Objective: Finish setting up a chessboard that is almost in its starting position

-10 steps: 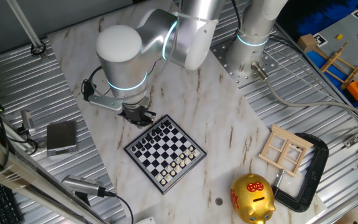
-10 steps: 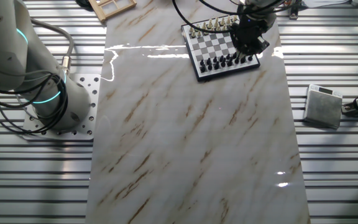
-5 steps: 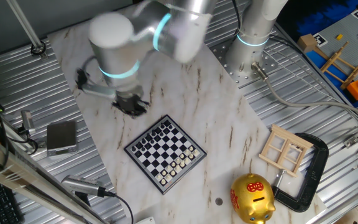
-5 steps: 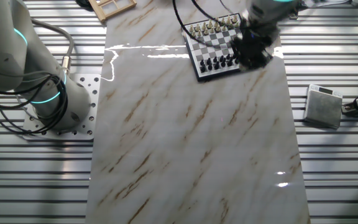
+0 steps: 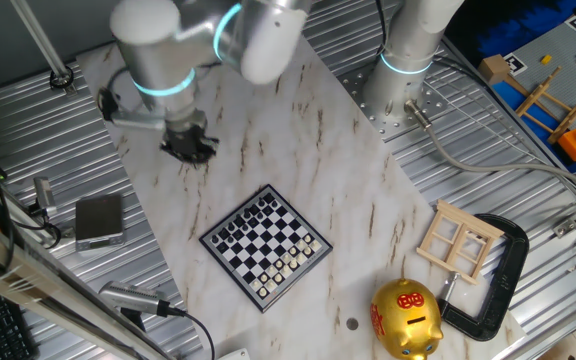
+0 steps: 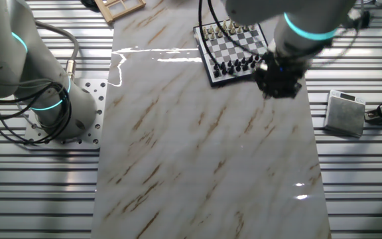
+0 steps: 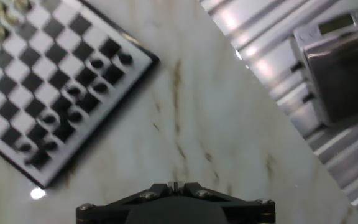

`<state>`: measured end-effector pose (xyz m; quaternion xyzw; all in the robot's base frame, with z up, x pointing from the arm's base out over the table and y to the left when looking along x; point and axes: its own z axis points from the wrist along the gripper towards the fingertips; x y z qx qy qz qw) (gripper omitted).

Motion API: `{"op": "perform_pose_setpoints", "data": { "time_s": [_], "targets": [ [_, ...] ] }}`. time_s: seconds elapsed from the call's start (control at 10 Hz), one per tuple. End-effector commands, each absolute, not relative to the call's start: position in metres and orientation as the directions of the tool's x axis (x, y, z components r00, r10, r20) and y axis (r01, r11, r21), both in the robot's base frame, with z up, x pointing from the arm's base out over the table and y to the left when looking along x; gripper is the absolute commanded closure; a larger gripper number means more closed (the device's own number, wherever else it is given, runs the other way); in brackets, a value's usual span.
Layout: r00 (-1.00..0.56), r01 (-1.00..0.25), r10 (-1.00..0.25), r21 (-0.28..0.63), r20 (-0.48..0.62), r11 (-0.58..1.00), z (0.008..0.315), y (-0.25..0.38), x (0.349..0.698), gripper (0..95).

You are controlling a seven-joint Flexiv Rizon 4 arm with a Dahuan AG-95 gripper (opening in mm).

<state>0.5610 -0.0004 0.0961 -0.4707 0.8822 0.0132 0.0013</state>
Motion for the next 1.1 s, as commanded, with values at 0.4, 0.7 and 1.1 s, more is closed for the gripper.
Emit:
{"op": "perform_pose_setpoints", "data": {
  "time_s": [0.4, 0.7, 1.1],
  "targets": [
    [-0.655, -0.755, -0.755, 0.014, 0.001, 0.655, 0.097, 0.003, 0.562, 95.0],
    [-0.703, -0.711, -0.711, 0.015, 0.005, 0.703, 0.097, 0.003, 0.562, 95.0],
    [-0.661, -0.751, -0.751, 0.02, -0.001, 0.661, 0.095, -0.033, 0.568, 95.0]
  ]
}}
